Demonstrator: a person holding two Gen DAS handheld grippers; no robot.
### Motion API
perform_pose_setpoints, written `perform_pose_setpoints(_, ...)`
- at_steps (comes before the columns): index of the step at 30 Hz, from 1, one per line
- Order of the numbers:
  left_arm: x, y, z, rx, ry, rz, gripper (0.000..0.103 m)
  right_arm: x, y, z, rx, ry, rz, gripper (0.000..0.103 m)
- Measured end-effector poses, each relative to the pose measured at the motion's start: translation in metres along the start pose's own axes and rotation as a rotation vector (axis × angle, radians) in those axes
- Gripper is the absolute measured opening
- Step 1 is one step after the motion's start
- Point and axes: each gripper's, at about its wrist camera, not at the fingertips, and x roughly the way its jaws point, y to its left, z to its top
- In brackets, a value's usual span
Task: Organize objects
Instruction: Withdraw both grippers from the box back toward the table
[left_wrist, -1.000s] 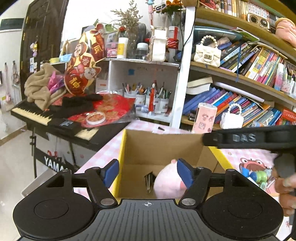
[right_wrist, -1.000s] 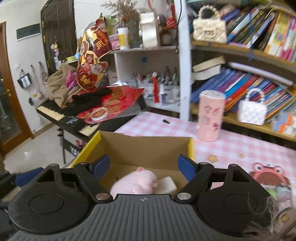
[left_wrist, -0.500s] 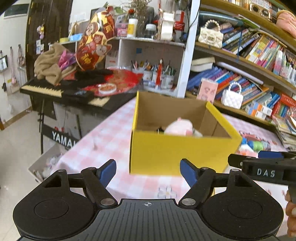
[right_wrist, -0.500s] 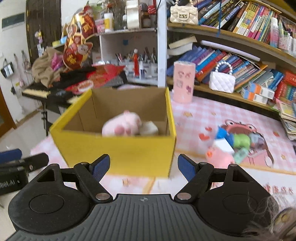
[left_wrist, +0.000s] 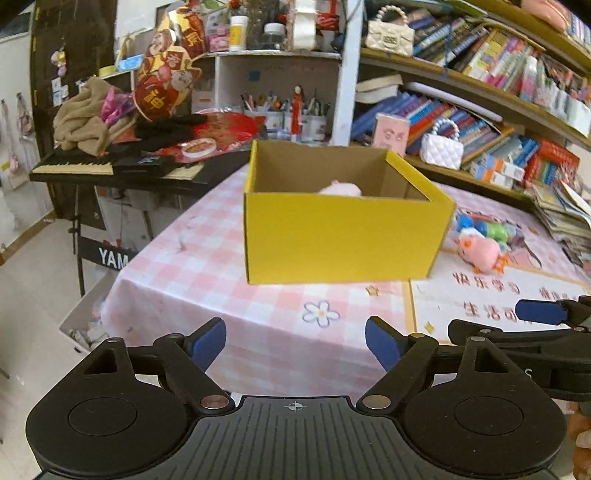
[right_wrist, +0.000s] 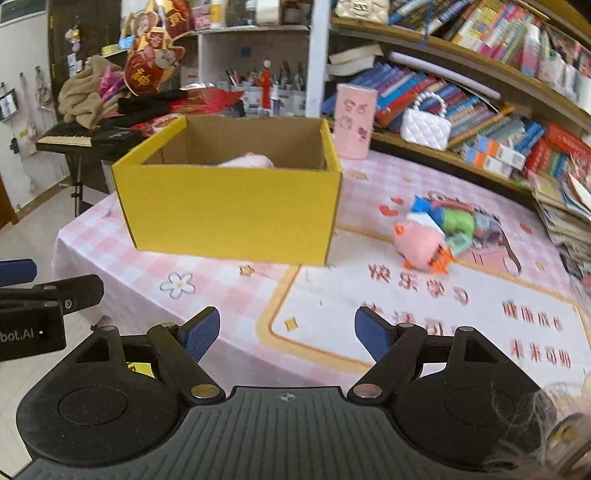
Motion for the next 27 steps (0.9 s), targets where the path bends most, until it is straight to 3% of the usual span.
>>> perform_pose_setpoints(9,0.001,-0.017,-0.014,0.048,0.056,-0.091,0.086,-0.016,-0.012,-0.026,0.066,0.046,-0.061,0.079)
perform_pose_setpoints(27,0.015,-0.086,-0.016,0.211,0.112,-0.313,0.086,-0.047,-0.073,-0.059,0.238,0.087,-0.282,0.079)
